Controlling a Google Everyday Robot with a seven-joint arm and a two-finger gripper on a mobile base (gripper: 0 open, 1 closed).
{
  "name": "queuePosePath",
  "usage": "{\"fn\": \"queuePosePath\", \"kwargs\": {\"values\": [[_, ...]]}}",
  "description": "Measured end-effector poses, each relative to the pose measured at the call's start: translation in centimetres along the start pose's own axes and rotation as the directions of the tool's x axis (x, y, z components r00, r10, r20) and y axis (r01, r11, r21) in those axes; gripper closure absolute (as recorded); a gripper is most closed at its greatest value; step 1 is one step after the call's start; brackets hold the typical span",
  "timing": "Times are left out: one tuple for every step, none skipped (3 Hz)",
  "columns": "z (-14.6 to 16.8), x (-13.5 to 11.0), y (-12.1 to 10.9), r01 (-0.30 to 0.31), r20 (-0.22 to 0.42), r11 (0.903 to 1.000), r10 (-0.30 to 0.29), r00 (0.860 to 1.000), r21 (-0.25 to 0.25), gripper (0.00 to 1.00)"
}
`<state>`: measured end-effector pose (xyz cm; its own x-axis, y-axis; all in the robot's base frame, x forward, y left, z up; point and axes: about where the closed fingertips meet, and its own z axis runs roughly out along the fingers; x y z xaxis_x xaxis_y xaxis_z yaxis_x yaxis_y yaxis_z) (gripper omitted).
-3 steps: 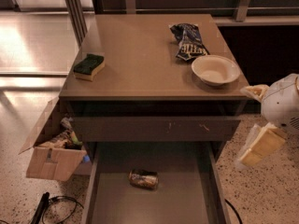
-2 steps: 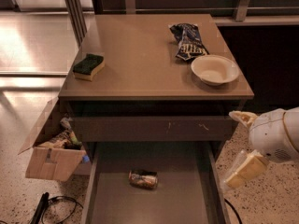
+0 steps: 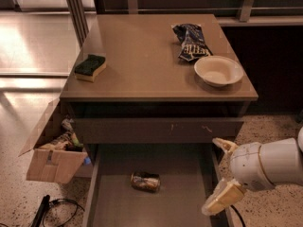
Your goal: Pick orange can from middle drawer and place on counter
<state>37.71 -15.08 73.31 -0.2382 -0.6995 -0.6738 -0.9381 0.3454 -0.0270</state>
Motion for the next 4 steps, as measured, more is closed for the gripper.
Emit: {"fn": "queuePosePath", "kwargs": {"values": [[2.0,0.4,0.5,-0.039,0.028,0.9992,0.039,0.999,0.0,0.0],[6.2,2.3,1.7,-0.111,0.031,0.9938,0.111,0.993,0.008,0.0],[11.1,3.9,2.1,-0.14,0.042,0.9898,0.139,0.989,0.024,0.0],[15.5,4.2,0.7,-0.113,0.087,0.9926,0.109,0.99,0.045,0.0]]}}
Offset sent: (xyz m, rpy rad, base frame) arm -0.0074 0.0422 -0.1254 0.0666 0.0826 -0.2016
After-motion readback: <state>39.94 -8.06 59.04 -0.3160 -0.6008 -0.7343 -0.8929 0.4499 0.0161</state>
